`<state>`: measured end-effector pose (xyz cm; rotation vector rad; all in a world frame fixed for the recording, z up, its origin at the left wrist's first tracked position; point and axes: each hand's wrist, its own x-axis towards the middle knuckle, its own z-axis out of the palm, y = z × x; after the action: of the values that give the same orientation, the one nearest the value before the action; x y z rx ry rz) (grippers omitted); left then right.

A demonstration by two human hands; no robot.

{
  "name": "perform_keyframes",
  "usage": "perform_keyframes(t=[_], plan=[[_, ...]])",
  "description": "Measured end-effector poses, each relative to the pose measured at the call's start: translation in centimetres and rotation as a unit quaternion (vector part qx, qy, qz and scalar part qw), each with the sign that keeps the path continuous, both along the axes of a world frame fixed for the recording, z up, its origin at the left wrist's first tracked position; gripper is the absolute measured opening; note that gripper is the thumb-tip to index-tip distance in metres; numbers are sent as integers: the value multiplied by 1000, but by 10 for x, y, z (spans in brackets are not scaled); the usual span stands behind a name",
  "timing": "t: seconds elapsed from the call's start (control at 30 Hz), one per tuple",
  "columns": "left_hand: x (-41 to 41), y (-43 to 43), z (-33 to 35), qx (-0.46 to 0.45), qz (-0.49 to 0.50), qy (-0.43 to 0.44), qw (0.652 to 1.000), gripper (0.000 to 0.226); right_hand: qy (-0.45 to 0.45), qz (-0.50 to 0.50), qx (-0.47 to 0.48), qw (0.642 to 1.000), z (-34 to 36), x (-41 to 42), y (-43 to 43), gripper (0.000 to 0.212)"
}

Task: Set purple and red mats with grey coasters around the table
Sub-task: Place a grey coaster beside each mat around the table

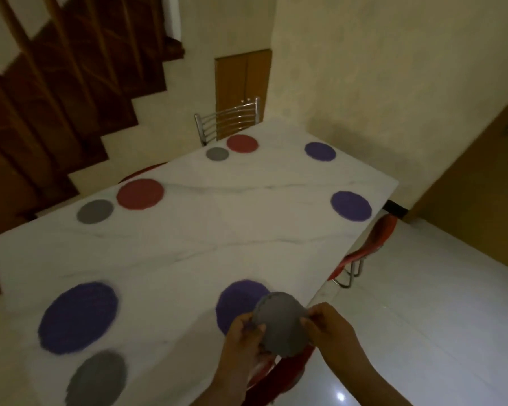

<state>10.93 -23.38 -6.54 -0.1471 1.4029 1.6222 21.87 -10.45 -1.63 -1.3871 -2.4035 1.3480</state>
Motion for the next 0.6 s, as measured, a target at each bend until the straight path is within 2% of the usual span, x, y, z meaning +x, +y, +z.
perform_keyframes(t=[0.13, 0.2, 0.27, 0.33, 0.5, 0.6], plan=[[-17, 30, 9, -24, 43, 14, 999, 11, 30, 25, -7, 999, -10, -23, 39, 12], [-23, 34, 12, -32, 68, 7, 997, 12, 43, 37, -45, 997, -13, -35, 49, 9], [-25, 39, 14, -27, 94, -24, 995, 2, 45, 56, -84, 994, -16, -47, 61, 10], [-29, 43, 13, -35, 149, -38, 988, 7, 42, 78, -124, 988, -17, -60, 74, 8], [-18, 56, 12, -14, 242, 12, 970, 13, 36, 161, -206, 965, -21, -89, 111, 5], [3, 73, 9, -21, 340, 34, 940, 14, 32, 195, -241, 950, -30, -94, 136, 7]])
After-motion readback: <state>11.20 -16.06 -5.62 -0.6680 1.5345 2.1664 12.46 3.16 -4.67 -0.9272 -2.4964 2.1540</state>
